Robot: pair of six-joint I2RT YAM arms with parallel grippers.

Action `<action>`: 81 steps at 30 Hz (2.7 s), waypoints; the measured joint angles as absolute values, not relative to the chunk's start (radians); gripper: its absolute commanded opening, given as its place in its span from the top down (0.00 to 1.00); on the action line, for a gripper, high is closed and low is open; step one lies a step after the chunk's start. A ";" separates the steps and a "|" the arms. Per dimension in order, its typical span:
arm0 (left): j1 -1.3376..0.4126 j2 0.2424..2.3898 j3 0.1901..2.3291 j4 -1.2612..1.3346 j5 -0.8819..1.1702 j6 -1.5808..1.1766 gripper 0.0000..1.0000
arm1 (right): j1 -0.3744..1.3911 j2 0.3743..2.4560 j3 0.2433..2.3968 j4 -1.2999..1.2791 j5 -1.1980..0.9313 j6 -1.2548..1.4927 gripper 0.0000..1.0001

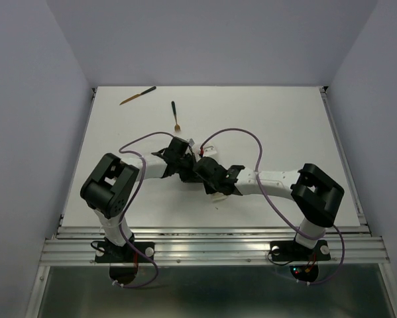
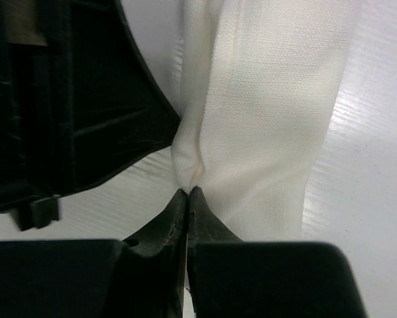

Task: Fold the napkin into a case and place the utensils inside
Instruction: Smooth out the smaller rectangle-folded napkin at the center of the board.

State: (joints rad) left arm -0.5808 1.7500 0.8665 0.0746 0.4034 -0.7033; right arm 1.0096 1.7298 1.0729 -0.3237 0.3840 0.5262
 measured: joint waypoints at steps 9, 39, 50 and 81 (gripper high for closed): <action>-0.528 1.665 0.835 0.048 0.407 -0.703 0.91 | 1.009 1.730 1.012 -0.257 0.383 0.536 0.69; -0.521 1.719 1.060 -0.014 0.417 -0.677 0.96 | 0.942 1.381 0.812 -0.195 0.371 0.596 0.52; -0.538 1.719 0.920 -0.004 0.427 -0.683 1.00 | 0.944 1.454 0.878 -0.254 0.366 0.513 0.52; -0.568 1.786 0.911 0.064 0.460 -0.691 1.00 | 1.015 1.624 0.981 -0.336 0.506 0.448 0.99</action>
